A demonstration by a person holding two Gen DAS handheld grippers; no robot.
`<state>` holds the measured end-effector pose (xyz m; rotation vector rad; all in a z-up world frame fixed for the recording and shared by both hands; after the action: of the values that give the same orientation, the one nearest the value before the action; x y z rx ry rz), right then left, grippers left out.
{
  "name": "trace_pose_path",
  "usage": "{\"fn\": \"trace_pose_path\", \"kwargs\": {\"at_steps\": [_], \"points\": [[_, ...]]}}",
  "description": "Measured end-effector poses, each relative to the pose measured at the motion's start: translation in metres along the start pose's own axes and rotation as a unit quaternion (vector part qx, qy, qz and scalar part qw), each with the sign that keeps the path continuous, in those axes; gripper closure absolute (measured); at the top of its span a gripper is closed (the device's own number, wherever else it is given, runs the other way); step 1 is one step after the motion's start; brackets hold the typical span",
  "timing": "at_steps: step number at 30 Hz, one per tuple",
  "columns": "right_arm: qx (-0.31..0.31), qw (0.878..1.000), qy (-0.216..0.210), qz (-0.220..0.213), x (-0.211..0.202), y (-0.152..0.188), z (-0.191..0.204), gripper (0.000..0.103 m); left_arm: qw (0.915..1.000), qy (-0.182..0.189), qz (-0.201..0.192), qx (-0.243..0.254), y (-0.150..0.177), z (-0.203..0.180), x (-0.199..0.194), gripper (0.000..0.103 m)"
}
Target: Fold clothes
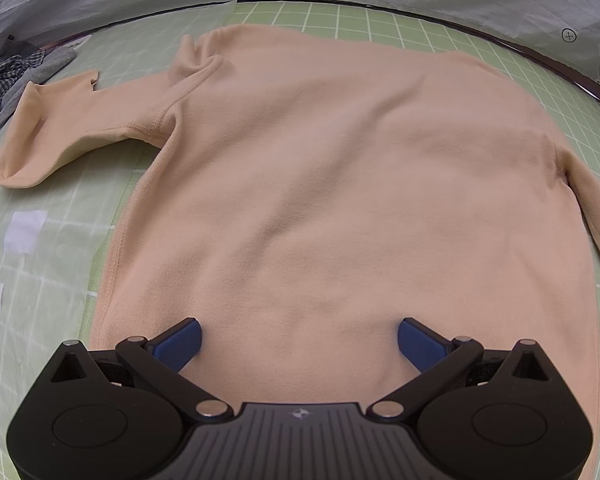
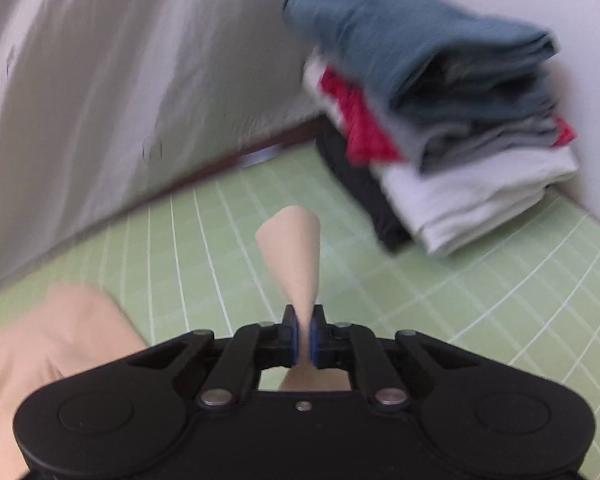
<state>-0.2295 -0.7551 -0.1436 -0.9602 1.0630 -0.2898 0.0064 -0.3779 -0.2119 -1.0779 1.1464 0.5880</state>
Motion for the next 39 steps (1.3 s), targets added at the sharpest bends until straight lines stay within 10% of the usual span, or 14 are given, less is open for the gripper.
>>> {"fn": "trace_pose_path", "kwargs": {"at_steps": [6, 15, 18, 29, 39], "points": [[0.066, 0.993, -0.001, -0.097, -0.05, -0.029, -0.027, 0.094, 1.0, 0.0, -0.002, 0.0, 0.0, 0.001, 0.0, 0.0], [0.146, 0.981, 0.096, 0.085, -0.039, 0.077, -0.077, 0.08, 1.0, 0.0, -0.007, 0.001, 0.001, 0.002, 0.0, 0.0], [0.169, 0.978, 0.098, 0.07, -0.041, 0.072, -0.086, 0.059, 1.0, 0.0, -0.007, 0.001, 0.001, 0.002, 0.0, 0.0], [0.086, 0.988, 0.091, 0.089, 0.016, 0.041, -0.056, 0.037, 1.0, 0.0, -0.009, -0.001, 0.002, 0.0, -0.001, 0.0], [0.058, 0.986, 0.114, 0.107, 0.035, 0.051, -0.051, 0.04, 0.9999, 0.002, -0.01, 0.002, 0.002, 0.003, 0.0, 0.0]]}}
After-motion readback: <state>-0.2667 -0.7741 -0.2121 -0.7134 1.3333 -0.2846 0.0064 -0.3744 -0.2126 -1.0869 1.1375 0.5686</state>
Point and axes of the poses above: each gripper's, at about its wrist camera, not at the fingertips, and x roughly the way its jaws point, z to its left, y to its underside, the point moved 7 cm from there along x, roughly the way its jaws point, and after that the axes turned 1 degree about -y, right-handed, at the moved point
